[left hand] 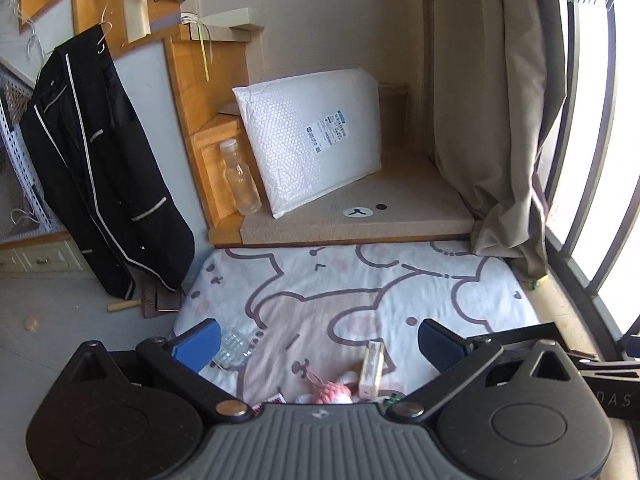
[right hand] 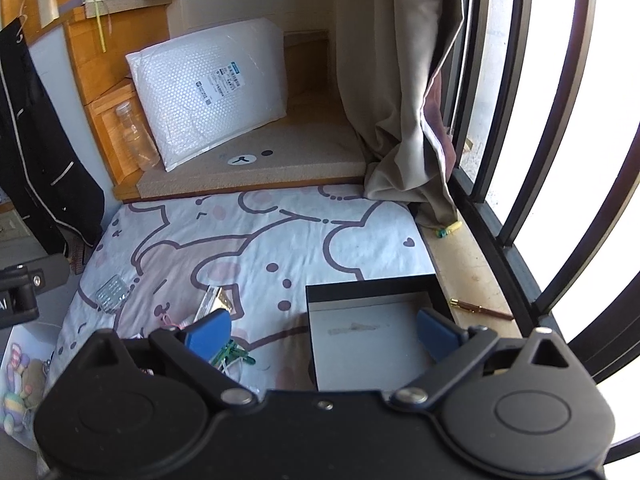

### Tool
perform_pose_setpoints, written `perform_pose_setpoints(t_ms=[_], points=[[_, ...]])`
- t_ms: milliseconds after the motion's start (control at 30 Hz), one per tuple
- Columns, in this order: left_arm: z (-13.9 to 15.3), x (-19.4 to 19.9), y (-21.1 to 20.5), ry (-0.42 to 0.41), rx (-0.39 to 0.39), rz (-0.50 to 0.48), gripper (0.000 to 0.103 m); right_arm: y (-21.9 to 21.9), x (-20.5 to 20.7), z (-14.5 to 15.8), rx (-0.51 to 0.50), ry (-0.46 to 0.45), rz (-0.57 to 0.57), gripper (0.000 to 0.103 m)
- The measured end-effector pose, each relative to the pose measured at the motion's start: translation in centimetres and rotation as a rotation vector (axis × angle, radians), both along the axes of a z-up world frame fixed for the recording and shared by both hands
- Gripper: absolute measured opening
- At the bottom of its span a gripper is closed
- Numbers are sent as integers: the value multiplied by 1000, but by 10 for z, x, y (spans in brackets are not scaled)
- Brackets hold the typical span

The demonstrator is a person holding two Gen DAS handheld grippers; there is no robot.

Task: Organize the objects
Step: 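Move the left tool to the red card box while the right tool approaches the bead bag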

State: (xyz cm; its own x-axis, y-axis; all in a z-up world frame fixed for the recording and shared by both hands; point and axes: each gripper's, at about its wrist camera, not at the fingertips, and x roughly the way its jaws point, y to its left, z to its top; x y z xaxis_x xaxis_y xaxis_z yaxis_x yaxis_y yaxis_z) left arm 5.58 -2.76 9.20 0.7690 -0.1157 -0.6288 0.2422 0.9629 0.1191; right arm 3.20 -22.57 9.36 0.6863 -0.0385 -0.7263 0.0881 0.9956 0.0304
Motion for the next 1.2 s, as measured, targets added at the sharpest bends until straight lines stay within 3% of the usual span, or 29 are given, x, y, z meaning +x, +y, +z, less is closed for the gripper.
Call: perform_pose_setpoints(t_ms=[400,800,1200], points=[[-53,54,25,124,-28,68,103,2,22,-58,80,126,-56,101],[-132,105,60,307,27,176,102,4,29,-115,176,251,-94,101],[-201,126,77,495,-8,219,87,-10,28,-154,287,323,-154,101]])
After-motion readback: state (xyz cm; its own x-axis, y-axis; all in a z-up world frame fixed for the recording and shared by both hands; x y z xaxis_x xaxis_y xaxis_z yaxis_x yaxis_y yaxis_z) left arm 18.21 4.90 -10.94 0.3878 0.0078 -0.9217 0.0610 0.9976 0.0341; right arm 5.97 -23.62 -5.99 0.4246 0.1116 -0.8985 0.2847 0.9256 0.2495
